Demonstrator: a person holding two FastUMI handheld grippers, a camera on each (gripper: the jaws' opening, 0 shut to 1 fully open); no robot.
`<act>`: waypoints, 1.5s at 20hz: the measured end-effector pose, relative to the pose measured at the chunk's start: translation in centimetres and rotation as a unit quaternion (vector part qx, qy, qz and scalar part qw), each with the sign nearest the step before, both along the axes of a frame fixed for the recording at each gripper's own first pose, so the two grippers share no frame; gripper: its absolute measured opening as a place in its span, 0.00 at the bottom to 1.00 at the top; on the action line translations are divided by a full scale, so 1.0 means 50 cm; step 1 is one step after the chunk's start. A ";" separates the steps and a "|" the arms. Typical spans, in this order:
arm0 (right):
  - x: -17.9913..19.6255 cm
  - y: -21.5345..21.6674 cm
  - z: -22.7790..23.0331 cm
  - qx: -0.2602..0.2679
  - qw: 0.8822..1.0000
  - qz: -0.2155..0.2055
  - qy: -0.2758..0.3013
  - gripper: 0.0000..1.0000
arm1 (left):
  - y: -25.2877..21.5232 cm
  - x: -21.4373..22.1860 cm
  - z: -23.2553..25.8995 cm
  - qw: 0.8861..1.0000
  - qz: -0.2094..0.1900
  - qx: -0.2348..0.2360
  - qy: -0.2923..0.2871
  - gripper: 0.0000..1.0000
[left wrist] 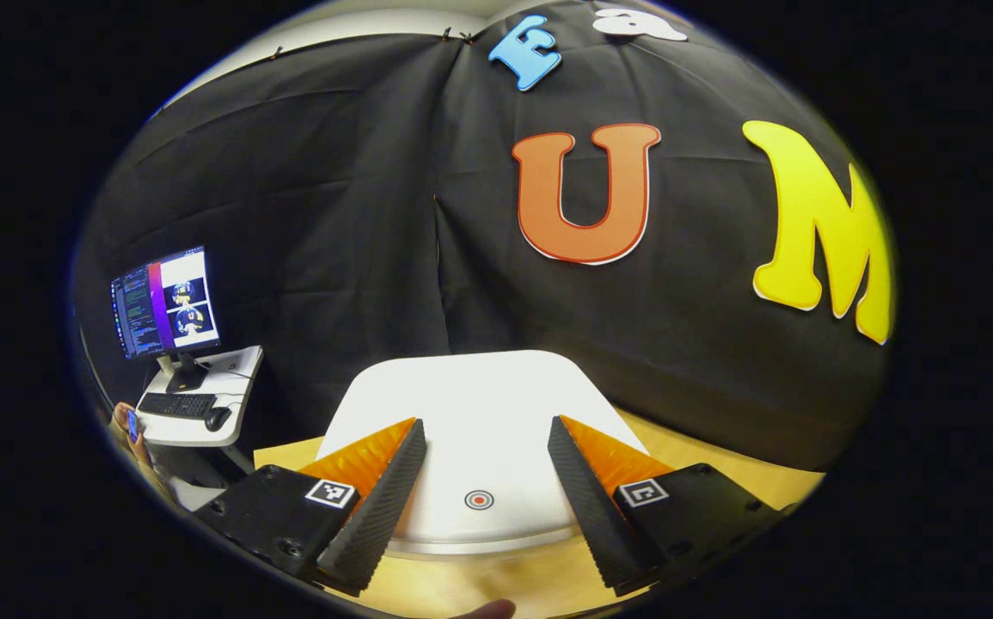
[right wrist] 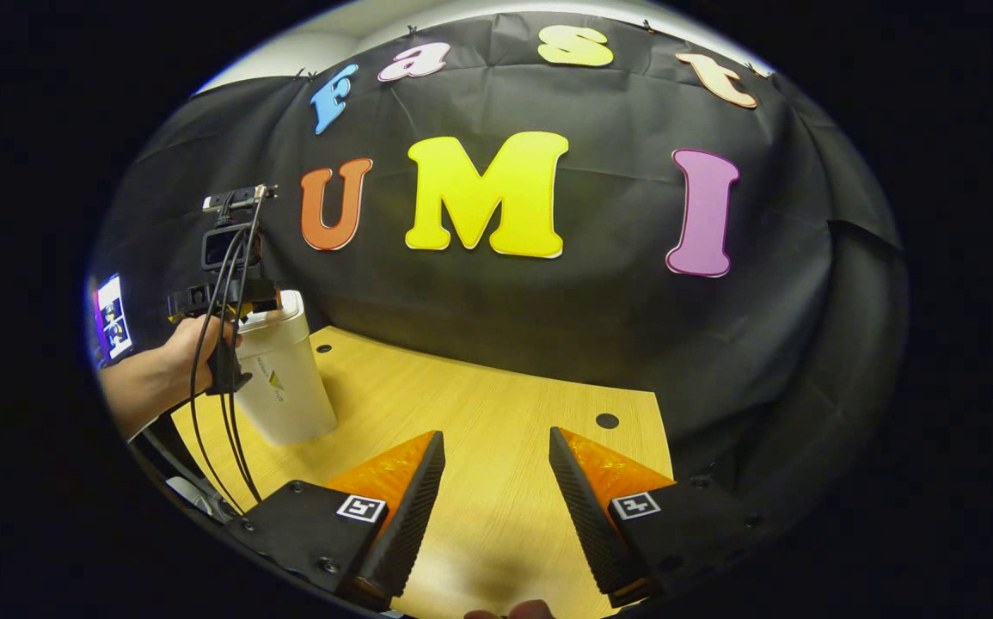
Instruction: Press the lid of the desktop garbage bin to open it, pick up the crumpled paper on the desktop and throw it into the bin, then pick up the pop can on the desktop and drop it into the bin, and finally close the garbage bin lid.
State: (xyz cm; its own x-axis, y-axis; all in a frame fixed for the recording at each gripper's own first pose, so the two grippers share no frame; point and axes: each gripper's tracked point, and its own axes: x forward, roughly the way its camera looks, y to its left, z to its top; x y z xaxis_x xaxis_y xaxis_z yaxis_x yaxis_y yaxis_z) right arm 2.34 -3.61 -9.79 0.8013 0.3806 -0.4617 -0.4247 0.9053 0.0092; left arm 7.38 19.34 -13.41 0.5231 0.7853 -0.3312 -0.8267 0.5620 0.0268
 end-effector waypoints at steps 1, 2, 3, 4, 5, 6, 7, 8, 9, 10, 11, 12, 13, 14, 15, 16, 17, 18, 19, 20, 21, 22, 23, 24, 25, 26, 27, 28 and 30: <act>0.000 0.006 -0.001 0.004 1.000 0.001 0.001 0.80 | 0.005 0.002 0.001 1.000 -0.004 0.010 0.000 0.95; 0.000 0.010 -0.001 0.010 1.000 0.000 0.004 0.80 | 0.003 0.000 -0.001 1.000 -0.009 0.021 0.002 0.95; 0.001 0.015 -0.003 0.015 1.000 -0.001 0.008 0.80 | 0.004 0.001 -0.002 0.999 -0.015 0.028 -0.002 0.95; 0.004 0.017 -0.006 0.019 1.000 -0.002 0.011 0.80 | 0.001 0.003 -0.011 1.000 -0.018 0.026 -0.004 0.94; 0.004 0.017 -0.006 0.020 1.000 -0.005 0.012 0.80 | -0.005 -0.002 -0.019 0.999 -0.021 0.024 0.002 0.93; 0.006 0.016 -0.007 0.022 1.000 -0.008 0.012 0.80 | -0.006 0.002 -0.014 0.999 -0.024 0.040 0.009 0.93; 0.008 0.014 -0.007 0.024 1.000 -0.011 0.013 0.80 | -0.006 -0.002 -0.014 0.999 -0.022 0.040 0.009 0.93; 0.009 0.014 -0.012 0.026 0.999 -0.013 0.016 0.80 | -0.011 0.004 -0.019 0.999 -0.021 0.040 0.003 0.92; 0.009 0.013 -0.014 0.027 0.999 -0.015 0.019 0.80 | -0.012 0.007 -0.017 0.999 -0.021 0.042 -0.002 0.91; 0.008 0.013 -0.013 0.029 0.999 -0.016 0.019 0.80 | -0.011 0.009 -0.006 0.999 -0.022 0.050 -0.003 0.90; 0.010 0.011 -0.010 0.029 0.999 -0.017 0.017 0.80 | -0.009 0.011 0.002 0.998 -0.020 0.052 -0.010 0.90; 0.010 0.010 -0.009 0.029 0.999 -0.018 0.016 0.80 | -0.007 0.010 0.000 0.998 -0.021 0.057 -0.010 0.89; 0.011 0.009 -0.009 0.028 0.999 -0.019 0.016 0.80 | -0.005 0.012 0.006 0.998 -0.026 0.061 -0.002 0.89; 0.009 0.005 -0.008 0.028 0.999 -0.021 0.016 0.80 | -0.006 0.014 0.010 0.997 -0.032 0.064 0.000 0.89; 0.009 0.002 -0.002 0.029 0.999 -0.023 0.012 0.80 | -0.005 0.015 0.009 0.997 -0.037 0.063 0.005 0.89; 0.009 -0.002 0.002 0.029 0.999 -0.026 0.010 0.80 | -0.007 0.015 0.011 0.997 -0.045 0.059 0.006 0.88; 0.009 -0.005 0.003 0.029 0.999 -0.028 0.010 0.80 | -0.012 0.022 0.017 0.997 -0.059 0.053 -0.001 0.90; 0.008 -0.006 0.003 0.030 0.999 -0.030 0.010 0.80 | -0.020 0.029 0.028 0.996 -0.072 0.048 -0.010 0.94; 0.007 -0.005 0.007 0.034 0.999 -0.031 0.010 0.80 | -0.026 0.029 0.053 0.995 -0.080 0.056 -0.025 0.95; 0.004 0.000 0.013 0.040 0.999 -0.030 0.008 0.80 | -0.029 0.031 0.083 0.993 -0.091 0.067 -0.038 0.96; 0.003 0.005 0.021 0.044 0.999 -0.029 0.005 0.80 | -0.037 0.035 0.114 0.990 -0.109 0.079 -0.051 0.96; 0.002 0.010 0.028 0.046 0.999 -0.027 0.000 0.80 | -0.054 0.049 0.143 0.985 -0.129 0.088 -0.066 0.96; 0.000 0.013 0.033 0.046 0.999 -0.025 -0.005 0.80 | -0.072 0.055 0.169 0.981 -0.152 0.095 -0.079 0.96; -0.002 0.019 0.039 0.048 0.999 -0.024 -0.010 0.79 | -0.090 0.059 0.196 0.975 -0.171 0.106 -0.090 0.95; -0.004 0.024 0.044 0.050 0.998 -0.023 -0.013 0.81 | -0.106 0.062 0.220 0.970 -0.192 0.115 -0.099 0.95; -0.006 0.028 0.049 0.054 0.998 -0.023 -0.016 0.81 | -0.123 0.059 0.240 0.965 -0.210 0.119 -0.104 0.95; -0.006 0.031 0.058 0.057 0.998 -0.026 -0.022 0.81 | -0.143 0.058 0.258 0.959 -0.229 0.123 -0.111 0.95; -0.004 0.032 0.070 0.061 0.997 -0.031 -0.030 0.81 | -0.165 0.055 0.278 0.954 -0.248 0.124 -0.117 0.95; 0.002 0.032 0.098 0.068 0.995 -0.044 -0.052 0.81 | -0.204 0.040 0.310 0.944 -0.277 0.124 -0.130 0.95</act>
